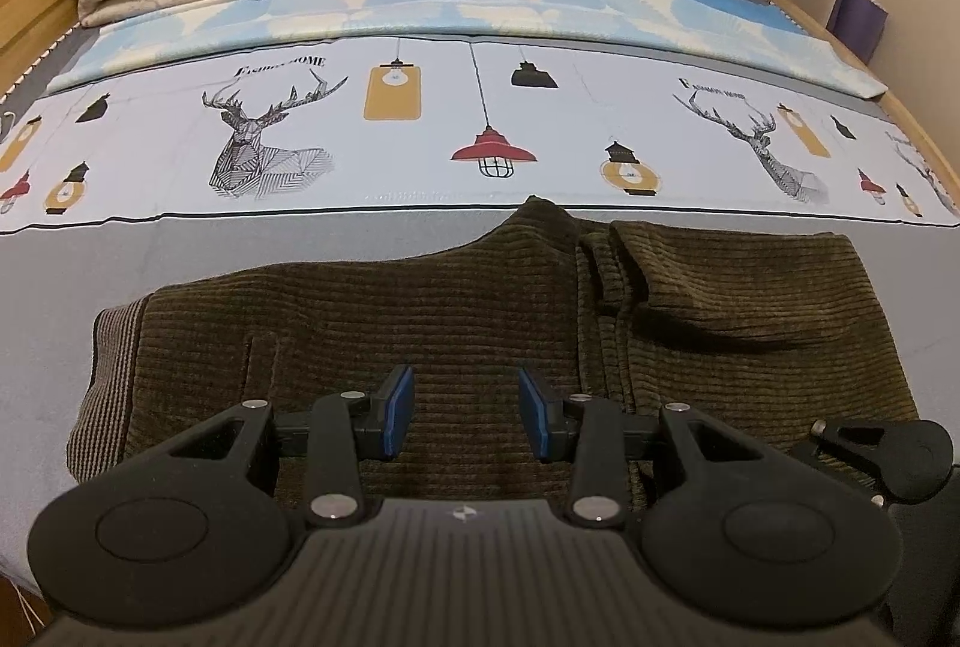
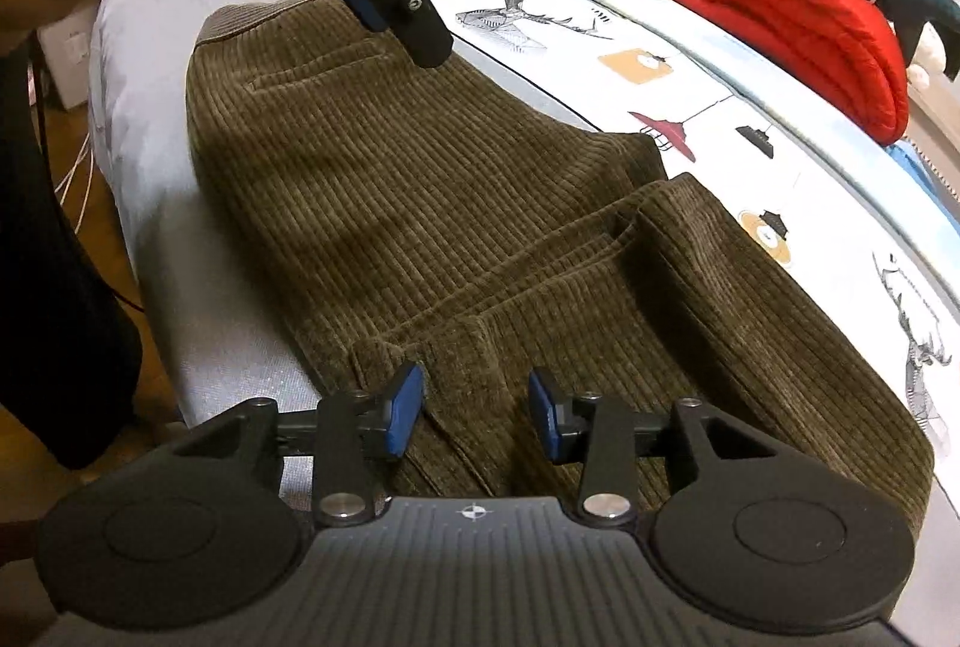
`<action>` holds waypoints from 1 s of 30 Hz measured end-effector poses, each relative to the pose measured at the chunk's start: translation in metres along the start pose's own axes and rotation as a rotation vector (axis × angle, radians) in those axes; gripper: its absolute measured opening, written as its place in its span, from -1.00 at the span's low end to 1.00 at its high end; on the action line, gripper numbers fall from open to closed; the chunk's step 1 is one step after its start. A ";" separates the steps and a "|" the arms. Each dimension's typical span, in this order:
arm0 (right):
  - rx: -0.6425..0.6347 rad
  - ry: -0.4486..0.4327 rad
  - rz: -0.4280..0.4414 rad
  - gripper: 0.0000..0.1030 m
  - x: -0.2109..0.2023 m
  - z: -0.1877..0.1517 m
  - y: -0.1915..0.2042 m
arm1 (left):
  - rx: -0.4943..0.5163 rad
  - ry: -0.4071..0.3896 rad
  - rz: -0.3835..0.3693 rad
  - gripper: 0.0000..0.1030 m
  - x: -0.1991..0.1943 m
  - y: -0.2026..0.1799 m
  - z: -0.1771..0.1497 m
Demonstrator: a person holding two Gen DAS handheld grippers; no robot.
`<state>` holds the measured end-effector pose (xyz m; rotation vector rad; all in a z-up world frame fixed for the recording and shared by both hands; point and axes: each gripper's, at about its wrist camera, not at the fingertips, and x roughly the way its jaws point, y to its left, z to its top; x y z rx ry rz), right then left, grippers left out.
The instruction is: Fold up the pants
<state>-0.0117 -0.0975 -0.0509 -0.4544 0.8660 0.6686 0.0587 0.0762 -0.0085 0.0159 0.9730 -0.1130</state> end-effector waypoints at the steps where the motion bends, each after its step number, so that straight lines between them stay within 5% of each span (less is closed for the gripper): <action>1: 0.009 -0.003 0.020 -0.57 -0.001 0.001 -0.002 | 0.000 0.000 -0.001 -0.18 0.000 0.001 0.000; 6: -0.021 -0.102 0.002 -0.66 -0.026 0.009 -0.006 | -0.009 -0.003 -0.006 -0.18 -0.001 0.003 0.001; 9: -0.027 -0.181 0.079 -0.66 -0.053 0.009 -0.007 | -0.001 -0.002 -0.006 -0.18 0.000 0.001 0.001; 13: -0.121 0.023 0.129 -0.65 -0.024 -0.024 0.009 | -0.001 0.010 -0.006 -0.18 0.005 -0.007 0.004; 15: -0.131 -0.003 0.085 -0.65 -0.028 -0.031 0.010 | -0.001 0.012 -0.016 -0.18 0.007 -0.014 0.006; 18: 0.041 -0.104 0.112 -0.45 -0.057 -0.027 -0.019 | 0.005 0.023 -0.044 -0.18 0.011 -0.026 0.009; 20: 0.182 -0.163 0.066 -0.12 -0.077 -0.032 -0.049 | 0.014 0.032 -0.054 -0.18 0.016 -0.035 0.010; 22: 0.316 -0.180 -0.006 -0.09 -0.090 -0.044 -0.078 | 0.021 0.042 -0.063 -0.18 0.021 -0.044 0.011; 25: 0.526 -0.080 -0.150 -0.09 -0.090 -0.075 -0.121 | 0.028 0.050 -0.079 -0.18 0.026 -0.058 0.015; 29: 0.648 0.240 -0.279 -0.03 -0.061 -0.133 -0.149 | 0.018 0.058 -0.107 -0.18 0.031 -0.074 0.025; 30: 0.676 0.208 -0.265 -0.03 -0.065 -0.140 -0.151 | 0.003 0.072 -0.134 -0.18 0.033 -0.075 0.029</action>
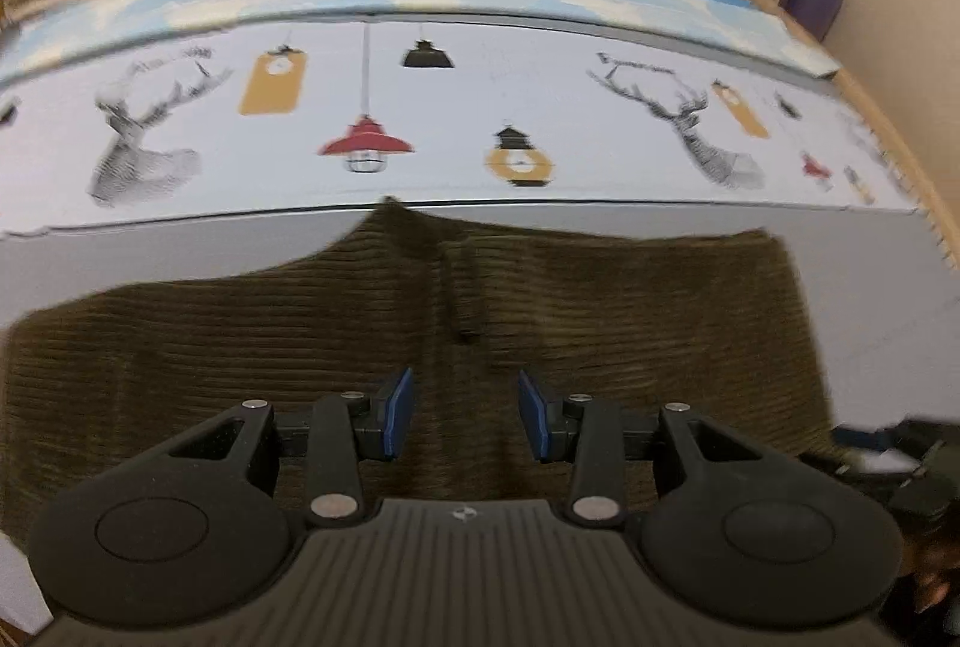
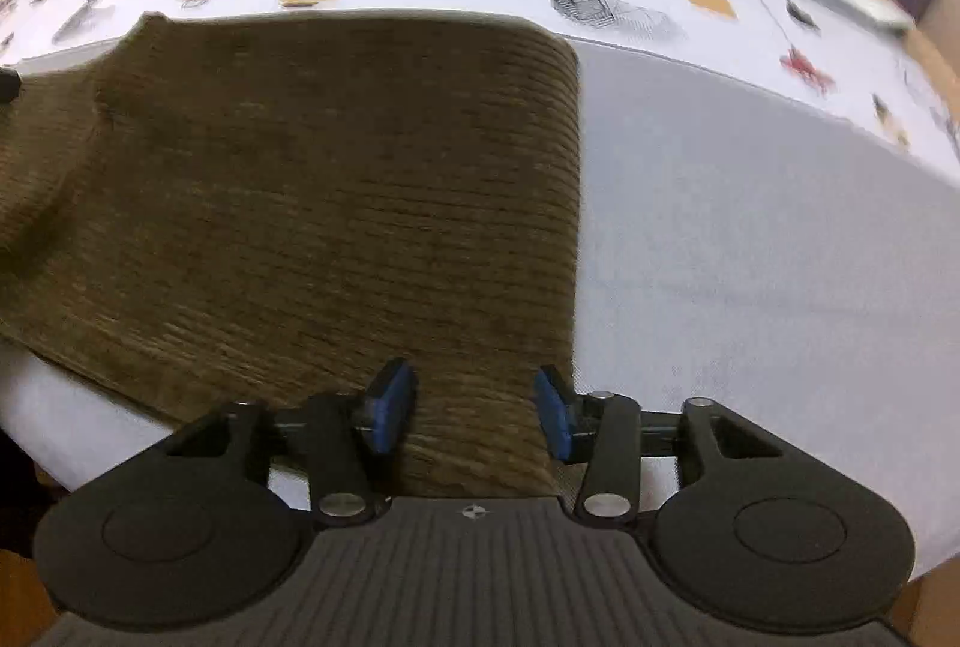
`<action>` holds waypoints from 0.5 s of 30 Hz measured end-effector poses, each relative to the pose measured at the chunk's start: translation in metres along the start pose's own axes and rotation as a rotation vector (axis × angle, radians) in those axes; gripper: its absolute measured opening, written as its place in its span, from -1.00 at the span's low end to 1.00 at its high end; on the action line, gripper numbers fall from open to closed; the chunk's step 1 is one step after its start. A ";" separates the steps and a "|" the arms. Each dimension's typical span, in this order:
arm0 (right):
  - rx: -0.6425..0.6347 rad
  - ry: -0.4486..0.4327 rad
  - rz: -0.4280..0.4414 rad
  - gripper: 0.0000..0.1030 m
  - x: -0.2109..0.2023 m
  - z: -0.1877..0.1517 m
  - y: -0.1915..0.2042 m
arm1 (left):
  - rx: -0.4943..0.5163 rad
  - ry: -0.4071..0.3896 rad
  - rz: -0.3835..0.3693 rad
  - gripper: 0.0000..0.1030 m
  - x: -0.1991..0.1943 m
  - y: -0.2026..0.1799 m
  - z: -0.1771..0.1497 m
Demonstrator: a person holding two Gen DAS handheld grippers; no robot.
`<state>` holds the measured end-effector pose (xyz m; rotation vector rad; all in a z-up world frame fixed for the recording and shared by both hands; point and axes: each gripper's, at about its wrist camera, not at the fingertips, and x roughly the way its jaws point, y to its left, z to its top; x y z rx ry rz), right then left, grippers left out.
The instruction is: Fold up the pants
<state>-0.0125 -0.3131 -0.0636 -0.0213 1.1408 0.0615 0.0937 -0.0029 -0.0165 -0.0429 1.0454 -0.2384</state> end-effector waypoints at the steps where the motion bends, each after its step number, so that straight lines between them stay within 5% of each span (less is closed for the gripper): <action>1: 0.029 -0.007 0.021 -0.03 -0.004 0.000 -0.005 | -0.009 0.019 -0.034 -0.18 0.003 -0.001 0.007; 3: 0.035 -0.020 0.047 0.01 -0.012 -0.001 -0.010 | -0.012 0.050 -0.073 -0.14 0.011 -0.002 0.023; 6: 0.030 -0.030 0.055 0.03 -0.017 -0.010 -0.014 | -0.011 0.098 -0.112 0.17 0.033 0.003 0.048; 12: 0.050 -0.029 0.055 0.21 -0.008 -0.003 -0.016 | -0.028 0.239 -0.164 0.19 0.095 0.007 0.060; 15: 0.085 -0.021 0.064 0.23 -0.004 -0.004 -0.019 | 0.036 0.237 -0.142 0.57 0.114 -0.002 0.062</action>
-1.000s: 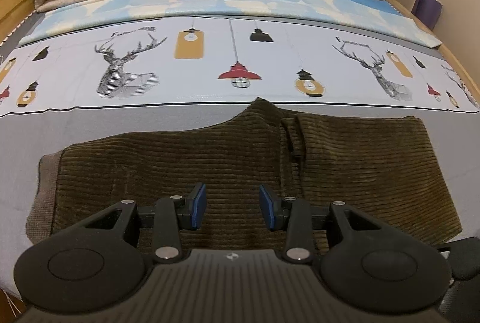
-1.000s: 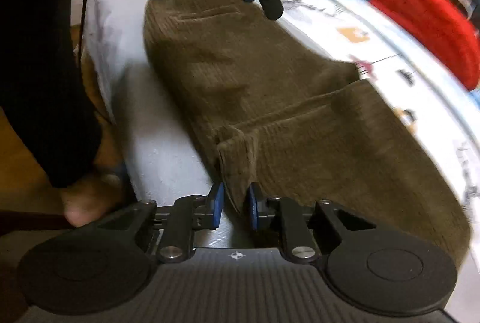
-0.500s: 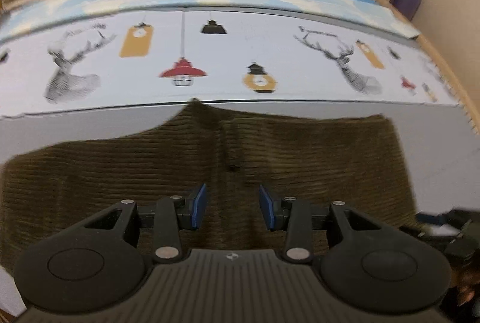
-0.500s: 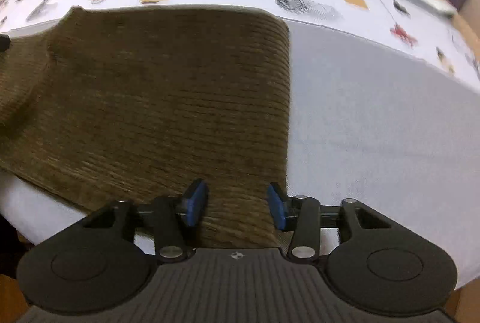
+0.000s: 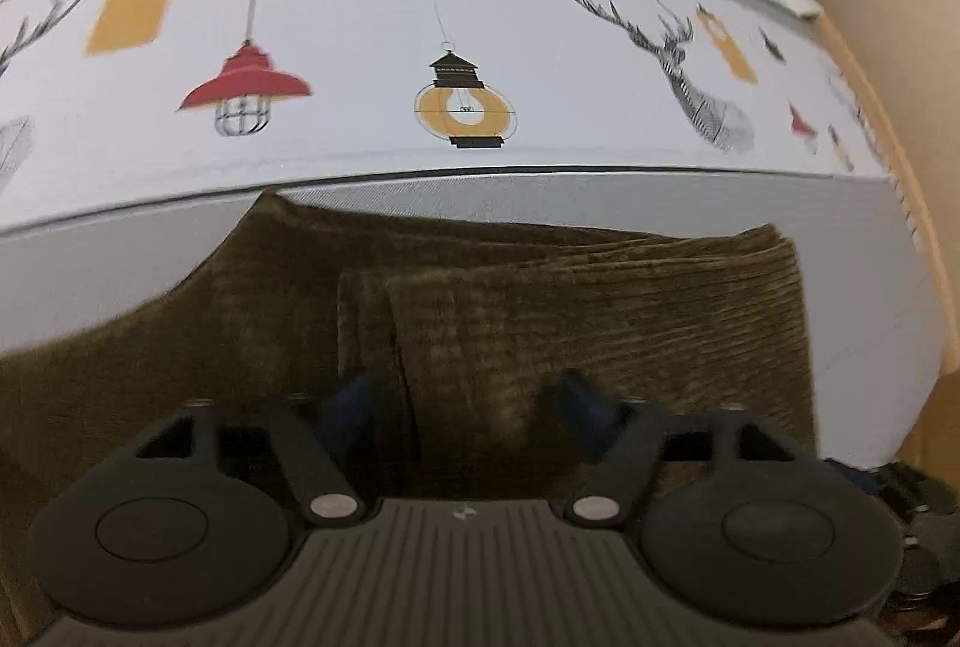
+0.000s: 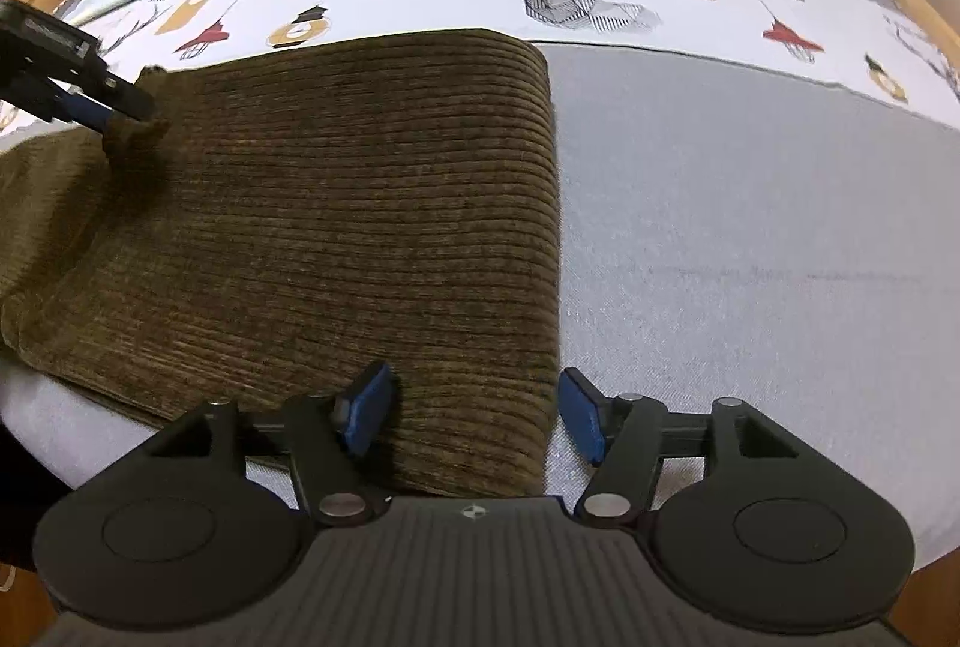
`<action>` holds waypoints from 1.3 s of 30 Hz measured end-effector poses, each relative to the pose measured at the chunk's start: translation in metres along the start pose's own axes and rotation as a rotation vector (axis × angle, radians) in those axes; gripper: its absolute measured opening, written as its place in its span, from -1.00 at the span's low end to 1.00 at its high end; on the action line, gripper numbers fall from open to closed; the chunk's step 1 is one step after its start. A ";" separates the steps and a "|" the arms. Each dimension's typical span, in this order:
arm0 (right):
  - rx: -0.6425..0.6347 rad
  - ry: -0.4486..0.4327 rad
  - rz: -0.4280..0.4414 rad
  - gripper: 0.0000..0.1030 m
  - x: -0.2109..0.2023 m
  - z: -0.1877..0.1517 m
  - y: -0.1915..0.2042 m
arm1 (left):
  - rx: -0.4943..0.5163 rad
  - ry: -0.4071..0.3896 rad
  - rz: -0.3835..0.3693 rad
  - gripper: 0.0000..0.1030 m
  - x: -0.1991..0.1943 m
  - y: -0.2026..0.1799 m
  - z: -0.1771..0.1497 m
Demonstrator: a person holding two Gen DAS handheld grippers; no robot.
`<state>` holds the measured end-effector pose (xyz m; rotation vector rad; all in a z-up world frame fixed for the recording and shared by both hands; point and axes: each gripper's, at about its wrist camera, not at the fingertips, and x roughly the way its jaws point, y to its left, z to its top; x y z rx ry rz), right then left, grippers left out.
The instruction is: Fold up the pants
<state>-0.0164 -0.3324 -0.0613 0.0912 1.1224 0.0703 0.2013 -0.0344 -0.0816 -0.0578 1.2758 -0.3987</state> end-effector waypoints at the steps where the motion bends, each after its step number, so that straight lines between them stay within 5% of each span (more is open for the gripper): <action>1: 0.008 0.002 0.002 0.24 0.000 0.000 -0.001 | 0.010 0.015 0.018 0.57 0.008 0.000 0.002; 5: 0.024 0.002 -0.003 0.26 0.001 -0.001 -0.001 | 0.014 0.039 0.063 0.58 0.026 0.004 0.001; 6: 0.025 0.001 -0.006 0.26 0.001 -0.001 0.000 | 0.033 0.029 0.069 0.44 0.027 0.002 0.000; 7: 0.024 -0.001 -0.009 0.26 0.000 -0.001 0.001 | 0.053 0.021 0.065 -0.12 0.026 0.001 0.000; 9: 0.025 -0.003 -0.012 0.26 0.001 -0.002 0.001 | 0.015 0.002 0.022 -0.54 0.015 0.004 0.005; 12: 0.032 -0.009 -0.010 0.26 0.001 -0.002 0.002 | -0.080 -0.092 -0.038 -0.55 -0.009 0.019 0.007; 14: 0.031 -0.014 0.001 0.33 0.000 -0.003 0.004 | -0.055 -0.036 0.027 -0.32 -0.001 0.021 0.001; 16: 0.007 -0.008 -0.019 0.35 0.002 -0.004 0.008 | -0.058 -0.007 0.052 0.12 -0.003 0.026 -0.005; 20: 0.012 -0.006 -0.033 0.36 0.001 -0.003 0.009 | -0.138 -0.056 0.002 0.18 -0.037 0.041 -0.018; 27: 0.090 0.016 -0.015 0.38 0.007 -0.002 0.002 | -0.056 0.165 -0.101 0.33 -0.015 0.033 -0.078; 29: 0.124 0.027 -0.013 0.38 0.009 -0.002 0.001 | -0.015 0.183 -0.089 0.30 -0.005 0.028 -0.092; 30: 0.138 0.031 -0.014 0.38 0.010 -0.001 0.001 | 0.016 0.158 -0.075 0.06 -0.007 0.024 -0.097; 31: 0.150 0.034 -0.015 0.38 0.011 -0.001 0.001 | 0.047 0.138 -0.064 -0.42 -0.010 0.020 -0.100; 33: 0.158 0.024 -0.019 0.24 0.010 0.000 0.003 | 0.042 0.108 -0.098 -0.68 -0.025 0.019 -0.099; 34: 0.157 -0.002 -0.027 -0.27 0.006 0.001 0.004 | 0.035 0.070 -0.136 -0.69 -0.040 0.019 -0.097; 35: 0.164 -0.026 -0.039 -0.56 0.002 0.002 0.003 | 0.035 0.035 -0.173 -0.69 -0.054 0.021 -0.097; 37: 0.192 -0.062 -0.016 -0.64 -0.008 0.004 -0.002 | 0.011 -0.007 -0.229 -0.69 -0.075 0.028 -0.098; 39: 0.225 -0.063 0.002 -0.64 -0.011 0.004 -0.008 | 0.005 0.050 -0.188 -0.66 -0.063 0.035 -0.105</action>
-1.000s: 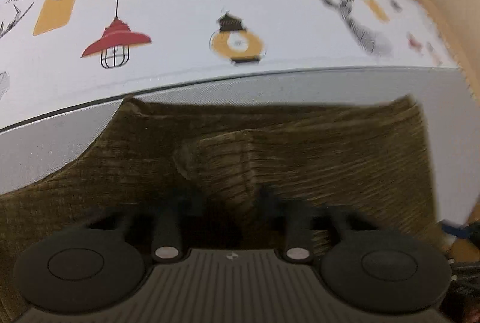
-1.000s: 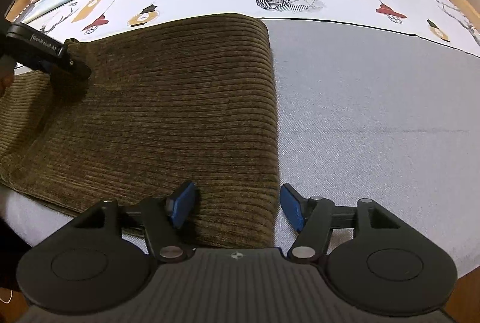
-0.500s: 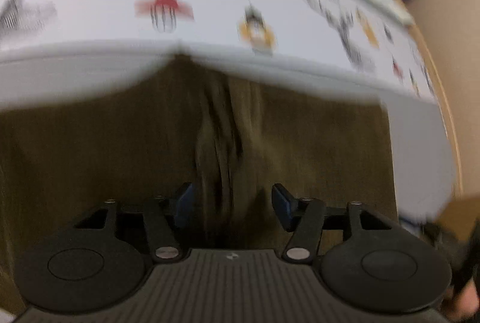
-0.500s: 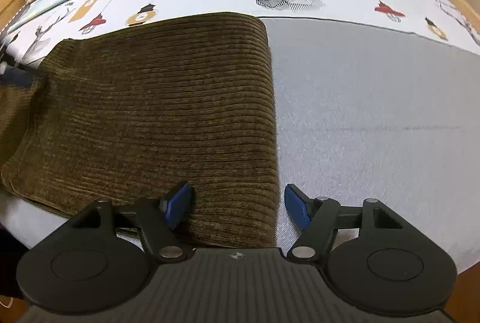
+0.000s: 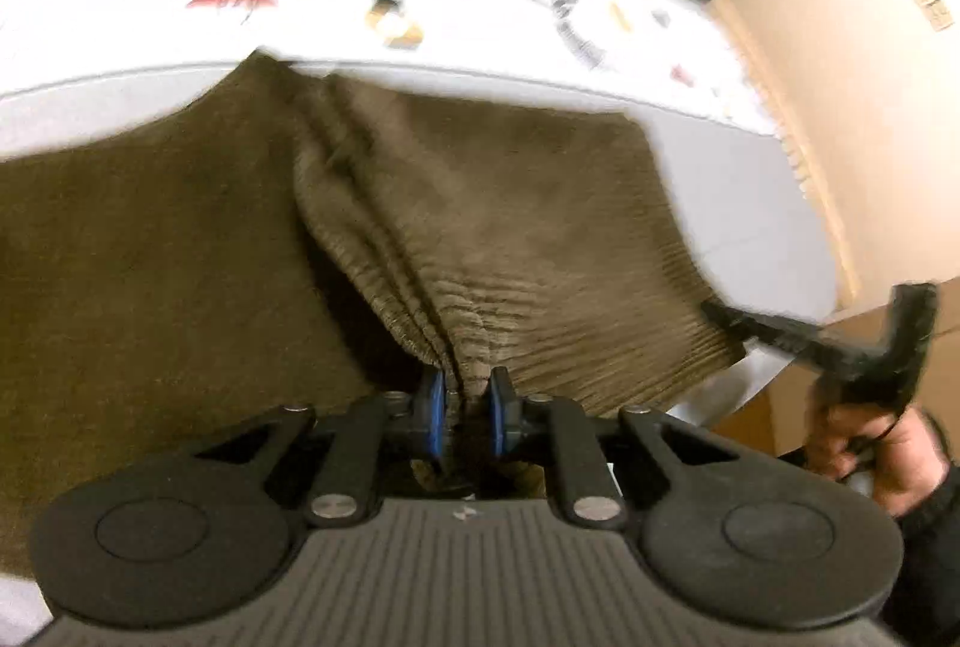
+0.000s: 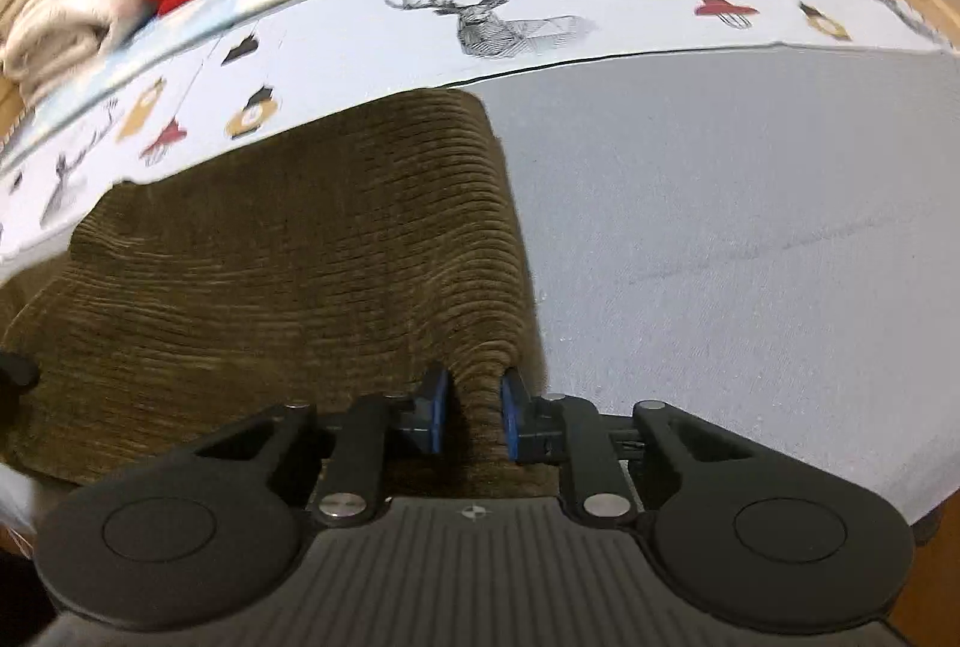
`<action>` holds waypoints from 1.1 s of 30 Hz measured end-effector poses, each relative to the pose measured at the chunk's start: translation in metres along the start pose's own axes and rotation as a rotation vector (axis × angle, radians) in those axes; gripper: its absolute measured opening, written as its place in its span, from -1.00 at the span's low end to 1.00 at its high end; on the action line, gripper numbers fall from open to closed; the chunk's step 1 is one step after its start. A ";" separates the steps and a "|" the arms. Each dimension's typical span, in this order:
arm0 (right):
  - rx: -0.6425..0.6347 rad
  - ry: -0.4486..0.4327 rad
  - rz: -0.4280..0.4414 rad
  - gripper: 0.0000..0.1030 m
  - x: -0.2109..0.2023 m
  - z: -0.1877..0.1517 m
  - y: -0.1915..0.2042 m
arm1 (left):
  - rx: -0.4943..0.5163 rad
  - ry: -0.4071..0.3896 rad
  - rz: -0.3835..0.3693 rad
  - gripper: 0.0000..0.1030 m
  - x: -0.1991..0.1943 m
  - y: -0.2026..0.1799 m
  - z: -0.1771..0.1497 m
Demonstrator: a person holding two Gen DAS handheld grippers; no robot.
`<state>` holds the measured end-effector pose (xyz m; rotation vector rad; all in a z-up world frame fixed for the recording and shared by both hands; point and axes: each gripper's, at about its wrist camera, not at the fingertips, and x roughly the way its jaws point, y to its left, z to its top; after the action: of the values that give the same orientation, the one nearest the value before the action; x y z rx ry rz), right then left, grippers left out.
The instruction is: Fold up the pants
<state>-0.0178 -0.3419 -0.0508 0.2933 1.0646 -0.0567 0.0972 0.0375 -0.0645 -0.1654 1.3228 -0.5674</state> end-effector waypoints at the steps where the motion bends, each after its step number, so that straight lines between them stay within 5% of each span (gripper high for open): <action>1: 0.005 0.016 0.005 -0.63 0.003 -0.001 -0.003 | 0.001 0.058 0.038 -0.60 0.014 0.004 -0.005; 4: 0.002 0.082 -0.017 -0.41 0.018 -0.006 -0.006 | 0.042 0.120 0.147 -0.22 0.035 0.006 -0.008; 5: 0.002 0.083 -0.038 -0.23 0.018 -0.005 -0.005 | 0.055 0.093 0.159 -0.22 0.029 0.003 -0.004; 9: -0.017 0.001 -0.102 -0.18 0.000 0.000 -0.001 | 0.248 -0.133 0.285 -0.22 -0.008 -0.026 -0.006; 11: -0.076 -0.054 -0.087 -0.15 -0.009 0.000 0.007 | 0.318 -0.179 0.249 -0.22 -0.012 -0.036 -0.010; 14: -0.150 -0.027 -0.023 -0.04 -0.006 -0.007 0.016 | 0.373 -0.083 0.158 -0.22 0.006 -0.043 -0.014; 16: -0.205 0.084 -0.046 -0.02 0.013 -0.017 0.021 | 0.433 0.082 0.226 -0.20 0.037 -0.044 -0.022; 18: -0.210 0.078 -0.069 0.15 0.018 -0.021 0.021 | 0.453 0.100 0.273 -0.06 0.047 -0.045 -0.023; 26: -0.258 -0.099 0.011 0.15 -0.007 -0.018 0.034 | 0.408 -0.174 0.279 -0.08 0.018 -0.064 0.019; 31: -0.343 -0.039 0.007 0.16 0.012 -0.025 0.050 | 0.457 -0.213 0.323 -0.56 0.032 -0.071 0.040; 33: -0.380 0.015 -0.050 0.16 0.026 -0.030 0.054 | 0.434 -0.144 0.383 -0.61 0.050 -0.059 0.050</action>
<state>-0.0205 -0.2798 -0.0750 -0.0761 1.0744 0.1027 0.1333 -0.0467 -0.0699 0.3900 1.0294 -0.4906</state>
